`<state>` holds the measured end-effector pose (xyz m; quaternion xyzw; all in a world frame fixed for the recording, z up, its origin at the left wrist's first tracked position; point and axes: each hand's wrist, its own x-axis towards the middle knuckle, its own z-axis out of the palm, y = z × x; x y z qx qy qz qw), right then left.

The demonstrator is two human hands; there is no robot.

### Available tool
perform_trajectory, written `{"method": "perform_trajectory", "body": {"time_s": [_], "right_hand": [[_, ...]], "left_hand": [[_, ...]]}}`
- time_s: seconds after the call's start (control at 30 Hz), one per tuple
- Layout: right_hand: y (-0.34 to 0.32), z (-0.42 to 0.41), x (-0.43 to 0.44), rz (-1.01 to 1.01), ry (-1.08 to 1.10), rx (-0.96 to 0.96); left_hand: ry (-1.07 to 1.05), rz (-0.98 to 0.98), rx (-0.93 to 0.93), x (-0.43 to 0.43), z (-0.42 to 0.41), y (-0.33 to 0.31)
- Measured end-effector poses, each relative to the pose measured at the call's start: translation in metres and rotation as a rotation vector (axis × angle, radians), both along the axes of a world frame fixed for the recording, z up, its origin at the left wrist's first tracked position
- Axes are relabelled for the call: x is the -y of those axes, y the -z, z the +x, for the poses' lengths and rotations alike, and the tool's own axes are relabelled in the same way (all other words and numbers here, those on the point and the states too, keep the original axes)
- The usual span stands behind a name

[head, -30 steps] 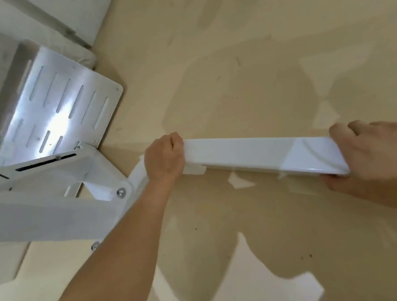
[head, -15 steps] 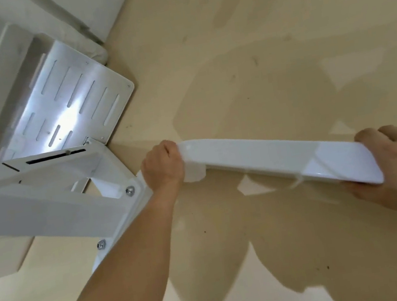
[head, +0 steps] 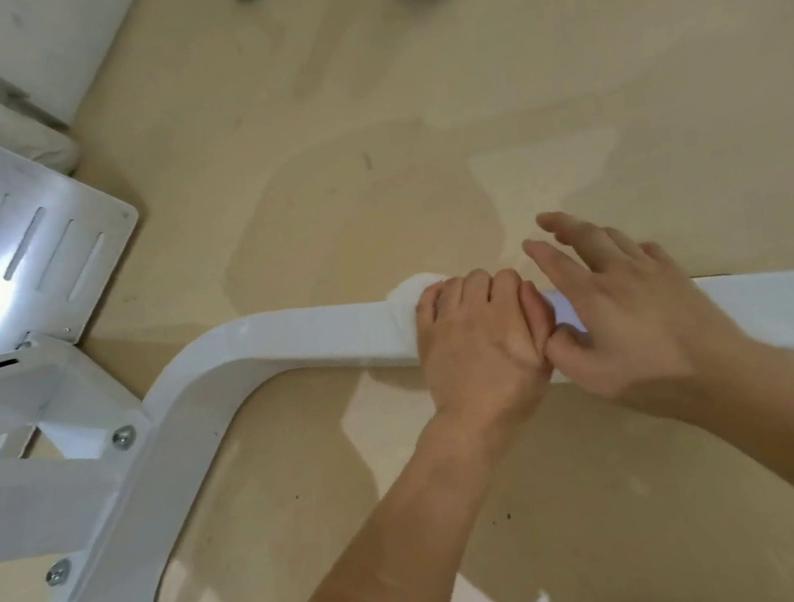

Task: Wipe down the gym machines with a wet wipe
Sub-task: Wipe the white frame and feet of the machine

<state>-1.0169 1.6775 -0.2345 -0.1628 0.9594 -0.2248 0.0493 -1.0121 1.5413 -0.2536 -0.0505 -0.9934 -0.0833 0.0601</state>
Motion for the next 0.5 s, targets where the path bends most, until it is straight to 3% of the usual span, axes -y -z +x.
{"method": "perform_trajectory", "body": {"time_s": [0.1, 0.2, 0.23, 0.37, 0.5], "right_hand": [[0.002, 0.033, -0.034, 0.080, 0.061, -0.045], [0.009, 0.050, -0.053, 0.149, 0.020, -0.058], [0.010, 0.050, -0.054, 0.149, 0.030, -0.067], [0.011, 0.045, -0.046, 0.153, 0.087, -0.109], [0.011, 0.048, -0.040, 0.163, 0.117, -0.114]], "left_hand": [[0.161, 0.037, -0.031, -0.025, 0.005, -0.006], [0.344, 0.346, 0.255, -0.012, 0.004, -0.028], [0.372, 0.368, 0.349, 0.000, 0.003, -0.037], [0.474, -0.336, 0.349, 0.024, -0.007, -0.034], [0.501, -0.286, 0.132, 0.020, -0.014, -0.009]]}}
